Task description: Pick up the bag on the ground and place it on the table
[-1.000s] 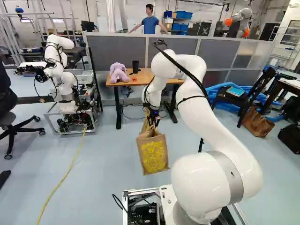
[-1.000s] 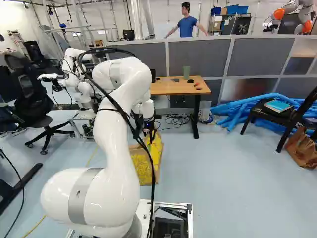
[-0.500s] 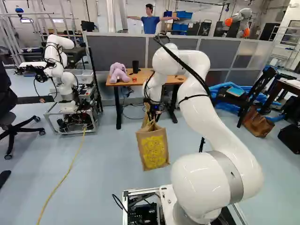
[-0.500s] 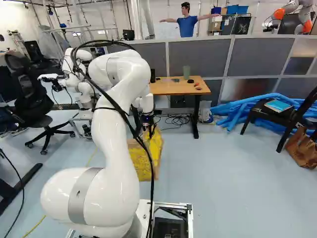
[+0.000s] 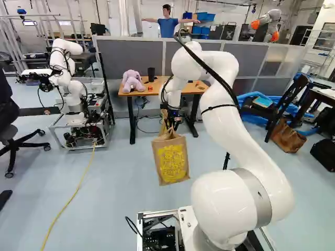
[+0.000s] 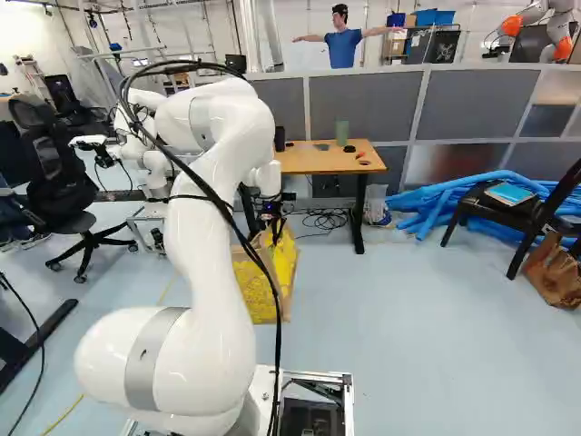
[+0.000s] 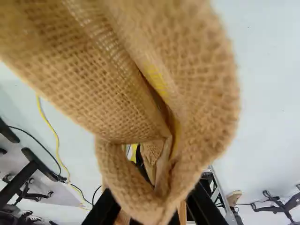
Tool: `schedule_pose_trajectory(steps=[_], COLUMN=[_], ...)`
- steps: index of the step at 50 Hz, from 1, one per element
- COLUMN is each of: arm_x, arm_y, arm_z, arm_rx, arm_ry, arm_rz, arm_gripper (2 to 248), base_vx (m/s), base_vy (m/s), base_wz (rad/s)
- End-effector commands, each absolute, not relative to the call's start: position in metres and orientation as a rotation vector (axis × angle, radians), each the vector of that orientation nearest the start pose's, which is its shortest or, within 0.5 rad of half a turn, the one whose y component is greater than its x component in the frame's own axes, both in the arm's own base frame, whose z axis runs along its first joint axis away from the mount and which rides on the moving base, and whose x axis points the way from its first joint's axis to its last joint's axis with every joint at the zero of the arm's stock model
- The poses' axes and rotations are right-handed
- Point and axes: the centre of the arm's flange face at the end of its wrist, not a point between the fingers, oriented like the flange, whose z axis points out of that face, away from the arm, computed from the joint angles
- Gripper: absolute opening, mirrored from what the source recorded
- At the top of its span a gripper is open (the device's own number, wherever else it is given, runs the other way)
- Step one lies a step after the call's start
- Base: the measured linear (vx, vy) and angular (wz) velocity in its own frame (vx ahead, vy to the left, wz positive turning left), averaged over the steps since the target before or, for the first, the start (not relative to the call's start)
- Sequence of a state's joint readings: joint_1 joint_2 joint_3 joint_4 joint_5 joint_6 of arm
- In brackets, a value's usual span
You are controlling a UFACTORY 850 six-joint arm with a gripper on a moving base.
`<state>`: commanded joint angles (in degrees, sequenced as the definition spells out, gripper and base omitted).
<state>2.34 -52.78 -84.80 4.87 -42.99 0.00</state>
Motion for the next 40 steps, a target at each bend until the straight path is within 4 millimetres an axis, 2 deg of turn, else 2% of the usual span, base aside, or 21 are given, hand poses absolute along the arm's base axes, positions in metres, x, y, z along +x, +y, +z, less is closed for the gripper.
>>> schedule_pose_trajectory(steps=[40], arm_x=[0.667], arm_y=[0.03], arm_z=[0.301], arm_rx=[-3.078], arm_ry=[0.038], arm_rz=[0.218], arm_gripper=[22], base_vx=[0.0], base_vy=[0.0], base_wz=[0.0])
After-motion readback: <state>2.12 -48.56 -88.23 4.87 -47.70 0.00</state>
